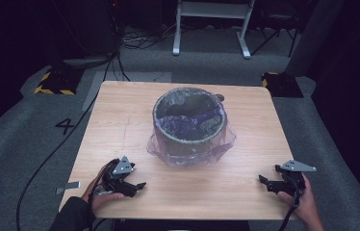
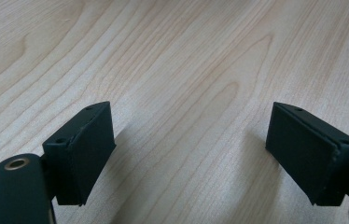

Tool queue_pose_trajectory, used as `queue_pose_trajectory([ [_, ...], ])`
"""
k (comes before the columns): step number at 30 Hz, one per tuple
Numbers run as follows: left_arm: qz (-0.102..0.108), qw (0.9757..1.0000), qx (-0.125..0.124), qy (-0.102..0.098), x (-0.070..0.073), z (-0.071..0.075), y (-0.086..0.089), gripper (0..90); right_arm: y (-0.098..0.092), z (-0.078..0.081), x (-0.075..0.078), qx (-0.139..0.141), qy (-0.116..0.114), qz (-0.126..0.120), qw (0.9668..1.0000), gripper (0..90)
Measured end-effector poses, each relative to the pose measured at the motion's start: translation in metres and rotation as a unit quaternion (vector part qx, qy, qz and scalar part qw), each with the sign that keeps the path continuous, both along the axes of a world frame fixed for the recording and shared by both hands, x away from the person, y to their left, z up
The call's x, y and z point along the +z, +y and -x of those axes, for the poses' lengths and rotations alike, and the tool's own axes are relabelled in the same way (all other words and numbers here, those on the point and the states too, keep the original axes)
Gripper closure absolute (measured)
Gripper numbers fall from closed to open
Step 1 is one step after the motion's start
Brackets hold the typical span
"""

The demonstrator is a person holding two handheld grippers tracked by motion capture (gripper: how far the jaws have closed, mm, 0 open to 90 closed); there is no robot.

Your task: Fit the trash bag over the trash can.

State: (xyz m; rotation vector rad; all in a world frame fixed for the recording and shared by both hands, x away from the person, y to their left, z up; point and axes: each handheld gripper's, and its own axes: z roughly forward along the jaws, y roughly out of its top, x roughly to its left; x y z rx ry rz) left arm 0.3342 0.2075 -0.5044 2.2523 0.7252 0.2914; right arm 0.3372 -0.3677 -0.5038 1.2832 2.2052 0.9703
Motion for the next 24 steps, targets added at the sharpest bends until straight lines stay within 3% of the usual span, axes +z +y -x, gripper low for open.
queue_pose_trajectory([
  [24, -0.001, 1.0, -0.005, 0.0, 0.0001, -0.0016, -0.0002, 14.8, 0.0003, -0.0001, 0.0, -0.006, 0.0, 0.0, 1.0, 14.4],
])
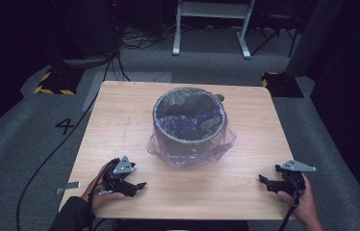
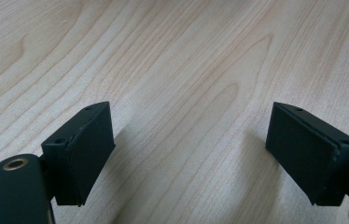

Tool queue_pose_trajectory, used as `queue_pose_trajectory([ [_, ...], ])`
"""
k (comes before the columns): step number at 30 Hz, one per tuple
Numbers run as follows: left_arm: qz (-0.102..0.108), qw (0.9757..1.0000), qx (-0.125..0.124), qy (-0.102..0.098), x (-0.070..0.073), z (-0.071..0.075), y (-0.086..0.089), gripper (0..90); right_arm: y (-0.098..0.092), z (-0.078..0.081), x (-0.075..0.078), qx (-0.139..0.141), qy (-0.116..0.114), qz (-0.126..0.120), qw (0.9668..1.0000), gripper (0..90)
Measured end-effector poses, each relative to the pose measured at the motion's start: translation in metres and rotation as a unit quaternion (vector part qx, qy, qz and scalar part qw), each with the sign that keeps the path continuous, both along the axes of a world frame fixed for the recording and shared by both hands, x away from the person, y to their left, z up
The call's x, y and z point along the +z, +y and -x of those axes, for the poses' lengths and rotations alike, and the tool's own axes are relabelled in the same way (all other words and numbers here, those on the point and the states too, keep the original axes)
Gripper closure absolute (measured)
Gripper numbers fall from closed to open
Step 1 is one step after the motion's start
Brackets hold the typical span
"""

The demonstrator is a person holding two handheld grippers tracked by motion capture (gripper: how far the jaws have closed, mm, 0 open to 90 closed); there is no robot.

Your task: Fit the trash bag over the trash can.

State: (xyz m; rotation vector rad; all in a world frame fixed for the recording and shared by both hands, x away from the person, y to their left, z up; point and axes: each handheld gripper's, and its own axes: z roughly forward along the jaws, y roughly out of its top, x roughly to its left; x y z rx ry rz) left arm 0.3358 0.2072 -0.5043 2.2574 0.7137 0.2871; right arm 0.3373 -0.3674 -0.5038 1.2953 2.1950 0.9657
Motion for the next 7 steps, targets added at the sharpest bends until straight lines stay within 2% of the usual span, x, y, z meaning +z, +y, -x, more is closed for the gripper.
queue_pose_trajectory([
  [7, 0.001, 1.0, 0.0, 0.0, -0.0002, -0.0006, -0.0004, 14.8, -0.0001, 0.0, 0.0, 0.0, 0.0, 0.0, 1.0, 14.4],
])
